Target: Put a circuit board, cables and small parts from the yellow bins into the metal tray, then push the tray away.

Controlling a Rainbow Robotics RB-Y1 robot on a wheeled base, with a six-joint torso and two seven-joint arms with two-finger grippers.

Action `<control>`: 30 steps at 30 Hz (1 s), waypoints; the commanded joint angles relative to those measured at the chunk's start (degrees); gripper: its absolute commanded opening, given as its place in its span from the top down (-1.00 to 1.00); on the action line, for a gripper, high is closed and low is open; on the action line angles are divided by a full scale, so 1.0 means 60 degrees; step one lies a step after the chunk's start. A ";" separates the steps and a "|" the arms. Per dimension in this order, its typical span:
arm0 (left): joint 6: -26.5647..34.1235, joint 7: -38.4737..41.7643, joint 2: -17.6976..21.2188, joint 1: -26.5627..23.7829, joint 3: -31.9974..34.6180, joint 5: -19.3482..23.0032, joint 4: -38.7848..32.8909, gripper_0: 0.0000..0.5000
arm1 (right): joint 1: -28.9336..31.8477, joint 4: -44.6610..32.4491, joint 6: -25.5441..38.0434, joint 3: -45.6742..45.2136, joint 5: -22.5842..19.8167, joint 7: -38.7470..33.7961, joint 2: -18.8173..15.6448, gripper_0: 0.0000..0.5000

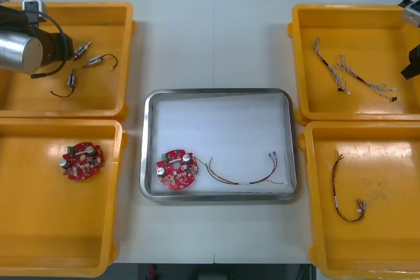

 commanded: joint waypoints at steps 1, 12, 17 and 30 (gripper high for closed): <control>0.0467 -0.0769 0.0463 -0.0434 -0.0157 0.0661 -0.0637 1.00 | -0.0610 0.0597 -0.0724 0.0044 0.0292 0.1149 0.0238 -1.00; 0.2928 -0.0799 0.1913 -0.0419 0.0004 0.1950 -0.2717 1.00 | -0.0845 0.2106 -0.2262 0.0235 0.0527 0.2951 0.1147 -1.00; 0.3924 -0.0799 0.2573 -0.0419 0.0194 0.2580 -0.3523 1.00 | -0.0859 0.2516 -0.3038 0.0674 0.0556 0.3083 0.1366 -1.00; 0.6722 -0.0125 0.3071 -0.0419 0.1396 0.3268 -0.5251 1.00 | -0.0874 0.3249 -0.4078 0.1187 0.0600 0.3537 0.1747 -1.00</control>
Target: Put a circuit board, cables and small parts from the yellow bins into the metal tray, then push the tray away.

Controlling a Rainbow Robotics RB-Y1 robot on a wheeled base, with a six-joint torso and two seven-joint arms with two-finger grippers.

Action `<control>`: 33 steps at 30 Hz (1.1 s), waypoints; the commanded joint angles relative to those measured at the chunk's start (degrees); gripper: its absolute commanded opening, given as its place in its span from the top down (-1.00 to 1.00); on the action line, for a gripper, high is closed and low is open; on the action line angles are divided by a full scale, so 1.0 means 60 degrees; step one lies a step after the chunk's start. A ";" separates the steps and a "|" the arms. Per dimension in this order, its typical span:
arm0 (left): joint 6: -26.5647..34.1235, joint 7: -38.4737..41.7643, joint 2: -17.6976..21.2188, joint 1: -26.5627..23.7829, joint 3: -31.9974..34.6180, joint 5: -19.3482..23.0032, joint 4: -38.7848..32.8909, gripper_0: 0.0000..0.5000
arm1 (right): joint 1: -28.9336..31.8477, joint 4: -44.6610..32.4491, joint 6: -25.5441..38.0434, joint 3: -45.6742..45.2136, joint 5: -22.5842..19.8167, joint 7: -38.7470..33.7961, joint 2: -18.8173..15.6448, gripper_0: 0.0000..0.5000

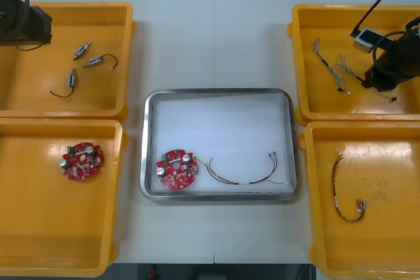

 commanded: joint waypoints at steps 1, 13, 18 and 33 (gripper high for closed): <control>0.0741 0.0144 0.0464 -0.0415 0.0697 0.0112 -0.0764 1.00 | -0.0453 0.0140 -0.0174 0.0148 0.0078 0.0381 0.0214 -1.00; 0.2747 0.2546 0.0420 -0.0415 0.0844 -0.0415 -0.2830 1.00 | -0.0453 0.0463 -0.0584 0.0661 -0.0083 0.0484 0.0331 -1.00; 0.3993 0.3806 -0.0122 -0.0415 0.0844 -0.0723 -0.3753 1.00 | -0.0453 0.0536 -0.0584 0.0661 -0.0113 0.0513 0.0360 -1.00; 0.5223 0.6765 -0.1924 -0.0210 0.0844 -0.1514 -0.4939 1.00 | -0.0438 0.0814 -0.0569 0.0661 -0.0244 0.0484 0.0360 -1.00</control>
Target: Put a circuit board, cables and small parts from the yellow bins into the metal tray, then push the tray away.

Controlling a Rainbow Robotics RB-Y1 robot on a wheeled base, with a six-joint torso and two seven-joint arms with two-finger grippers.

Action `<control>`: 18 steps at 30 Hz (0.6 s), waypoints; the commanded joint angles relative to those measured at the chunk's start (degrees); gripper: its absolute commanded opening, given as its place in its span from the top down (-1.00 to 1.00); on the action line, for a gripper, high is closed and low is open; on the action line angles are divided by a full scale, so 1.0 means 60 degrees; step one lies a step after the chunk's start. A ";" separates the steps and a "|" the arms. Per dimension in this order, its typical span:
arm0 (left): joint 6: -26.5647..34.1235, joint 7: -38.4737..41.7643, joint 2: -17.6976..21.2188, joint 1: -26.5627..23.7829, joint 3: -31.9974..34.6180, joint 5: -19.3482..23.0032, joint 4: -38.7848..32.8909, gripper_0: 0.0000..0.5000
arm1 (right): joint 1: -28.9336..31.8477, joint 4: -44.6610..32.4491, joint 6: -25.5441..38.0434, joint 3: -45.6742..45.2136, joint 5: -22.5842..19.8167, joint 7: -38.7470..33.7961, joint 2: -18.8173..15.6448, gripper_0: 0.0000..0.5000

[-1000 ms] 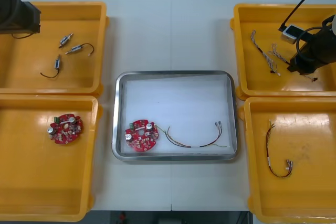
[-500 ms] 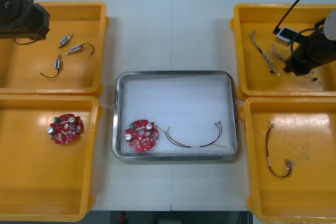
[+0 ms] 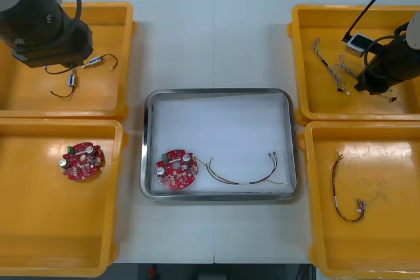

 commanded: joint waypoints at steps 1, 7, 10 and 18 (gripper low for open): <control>0.0331 0.1883 -0.0856 -0.0107 0.0374 -0.0716 -0.0727 1.00 | -0.0185 0.0200 -0.0061 0.0150 -0.0126 0.0293 0.0155 -0.95; 0.0360 0.2469 -0.1486 0.0376 0.0374 -0.1273 -0.1327 1.00 | -0.0185 0.0361 -0.0061 0.0150 -0.0214 0.0322 0.0155 0.36; 0.0506 0.2528 -0.1808 0.0376 0.0374 -0.1288 -0.1356 1.00 | -0.0185 0.0464 -0.0061 0.0150 -0.0243 0.0278 0.0155 1.00; 0.0594 0.2675 -0.2863 0.0655 0.0213 -0.1917 -0.1356 1.00 | -0.0214 0.0478 0.0159 0.0120 -0.0346 0.0307 0.0067 1.00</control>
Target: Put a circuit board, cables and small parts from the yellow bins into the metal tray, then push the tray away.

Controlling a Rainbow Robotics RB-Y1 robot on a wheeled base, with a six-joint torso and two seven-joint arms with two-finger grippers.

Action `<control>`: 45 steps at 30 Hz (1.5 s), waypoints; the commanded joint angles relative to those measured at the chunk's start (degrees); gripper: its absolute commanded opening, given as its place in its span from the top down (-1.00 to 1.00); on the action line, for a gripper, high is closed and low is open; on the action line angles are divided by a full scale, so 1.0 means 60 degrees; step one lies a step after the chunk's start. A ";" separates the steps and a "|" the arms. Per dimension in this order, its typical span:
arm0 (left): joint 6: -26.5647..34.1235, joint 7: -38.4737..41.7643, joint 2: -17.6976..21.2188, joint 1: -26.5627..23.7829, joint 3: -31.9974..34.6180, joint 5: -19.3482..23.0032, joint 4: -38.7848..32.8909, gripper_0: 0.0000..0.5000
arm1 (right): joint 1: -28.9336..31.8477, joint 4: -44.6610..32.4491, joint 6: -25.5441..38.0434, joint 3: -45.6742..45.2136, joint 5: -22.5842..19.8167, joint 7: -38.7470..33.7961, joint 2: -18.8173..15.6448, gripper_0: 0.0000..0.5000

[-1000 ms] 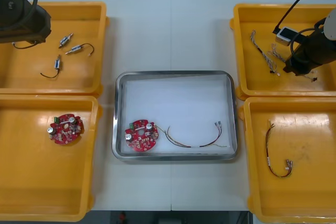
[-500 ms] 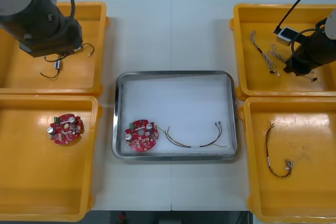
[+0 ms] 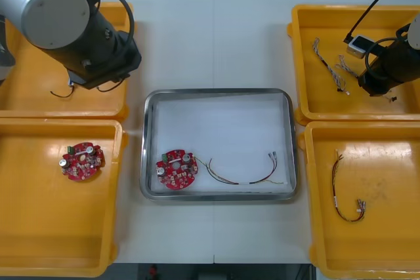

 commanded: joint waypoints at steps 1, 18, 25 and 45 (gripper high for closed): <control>0.0091 -0.0376 -0.0792 0.0249 0.0038 -0.0602 -0.0276 1.00 | -0.0158 0.0146 0.0255 0.0091 -0.0192 0.0336 0.0009 1.00; -0.0289 0.0327 -0.2491 0.1304 -0.1617 -0.3005 -0.0276 1.00 | -0.0231 -0.2579 0.3771 -0.1828 0.0042 0.0234 -0.0636 1.00; -0.0612 0.0532 -0.2696 0.1391 -0.1823 -0.3532 -0.0276 1.00 | -0.0231 -0.3765 0.5221 -0.2238 0.0101 0.0043 -0.0782 1.00; -0.1989 0.1162 -0.2506 0.1904 -0.2980 -0.4381 -0.0232 1.00 | 0.1175 -0.8482 0.7133 -0.2560 -0.0266 -0.3062 -0.0870 1.00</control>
